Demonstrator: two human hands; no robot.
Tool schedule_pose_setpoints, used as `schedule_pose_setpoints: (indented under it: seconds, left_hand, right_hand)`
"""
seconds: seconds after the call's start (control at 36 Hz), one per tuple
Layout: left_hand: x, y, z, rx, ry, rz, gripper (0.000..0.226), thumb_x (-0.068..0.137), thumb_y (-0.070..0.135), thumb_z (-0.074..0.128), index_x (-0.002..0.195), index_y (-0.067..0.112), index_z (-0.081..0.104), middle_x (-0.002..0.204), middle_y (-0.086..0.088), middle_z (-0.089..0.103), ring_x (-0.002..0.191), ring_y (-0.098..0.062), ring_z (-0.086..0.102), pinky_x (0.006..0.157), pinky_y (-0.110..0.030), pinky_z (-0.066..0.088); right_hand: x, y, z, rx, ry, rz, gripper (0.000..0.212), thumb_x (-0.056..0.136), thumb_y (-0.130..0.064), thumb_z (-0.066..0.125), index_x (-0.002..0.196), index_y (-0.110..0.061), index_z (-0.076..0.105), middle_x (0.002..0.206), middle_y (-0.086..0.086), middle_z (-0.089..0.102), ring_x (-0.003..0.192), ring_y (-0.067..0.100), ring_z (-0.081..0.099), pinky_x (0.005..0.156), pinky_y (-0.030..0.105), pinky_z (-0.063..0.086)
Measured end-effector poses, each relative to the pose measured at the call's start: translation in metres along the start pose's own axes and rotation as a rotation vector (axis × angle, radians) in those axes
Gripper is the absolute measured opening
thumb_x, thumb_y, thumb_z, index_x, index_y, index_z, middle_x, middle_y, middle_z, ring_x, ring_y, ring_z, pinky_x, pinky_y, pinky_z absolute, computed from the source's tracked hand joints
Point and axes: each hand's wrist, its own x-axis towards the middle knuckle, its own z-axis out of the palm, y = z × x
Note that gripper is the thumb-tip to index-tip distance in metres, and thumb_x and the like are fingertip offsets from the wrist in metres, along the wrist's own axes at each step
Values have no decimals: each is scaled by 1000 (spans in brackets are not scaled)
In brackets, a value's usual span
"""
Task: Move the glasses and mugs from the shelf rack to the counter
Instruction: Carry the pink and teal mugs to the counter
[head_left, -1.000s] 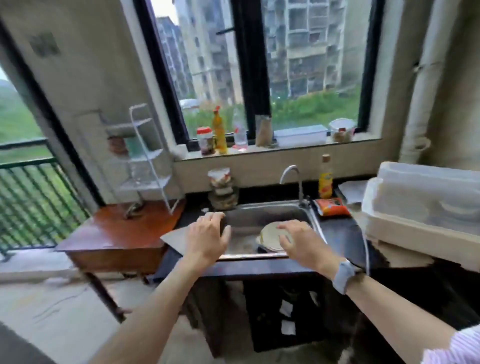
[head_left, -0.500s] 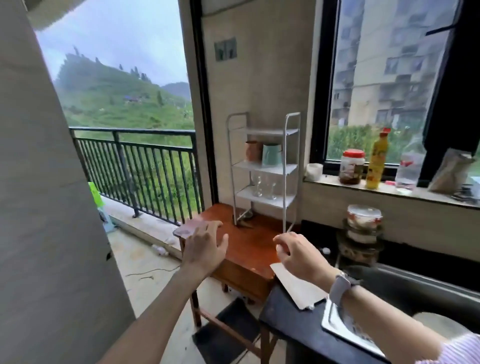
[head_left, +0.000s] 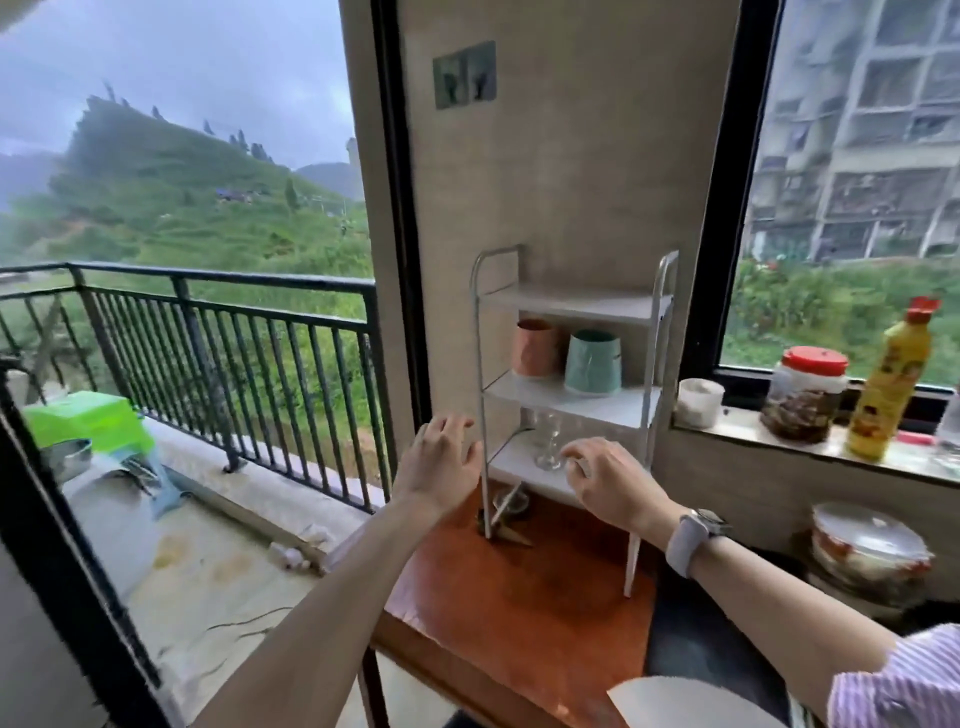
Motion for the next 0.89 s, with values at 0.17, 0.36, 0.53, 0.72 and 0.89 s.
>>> schedule_pose_setpoints:
  seconds: [0.17,0.36,0.53,0.72,0.89]
  left_hand:
    - [86,-32,49,-142,-87,68,32,90,18,50,119,4,54,120,-18,57,110,-34,55,94,-40,44]
    - [174,-43,97,-433,-161,91,29,89,17,53,117,10,56,117,-10,62,98,-16,57,81,-19,40]
    - [224,-31,136,-552,-188,45,42,90,16,52,130,7,43,129,-17,51,112,-29,53,82,-24,35]
    - [271,-22,169,-857,-234,-184,27,94,15,45,120,8,41,116,-10,52,103,-26,52,76,-26,48]
    - [285,-22,181,-931,-138,-289,24,92,19,48,109,2,46,111,-22,59,97,-34,57,83,-43,51]
  right_hand:
    - [64,23,17,-23,73,148,31,90,-21,41,115,-12,57,122,11,60,114,28,52,97,39,43]
    - [138,41,22,88,268,410,36,91,-17,43,124,-4,46,125,20,53,117,36,48,93,40,40]
    - [192,51,29,233,424,522,25,91,-11,45,112,0,52,116,21,60,107,36,55,84,36,42]
    - [232,68,31,519,577,708,24,84,-16,49,60,-15,53,70,8,56,67,23,48,62,28,36]
    - [238,75,30,724,617,760,25,83,-18,56,58,-15,57,67,2,57,71,19,54,70,35,46]
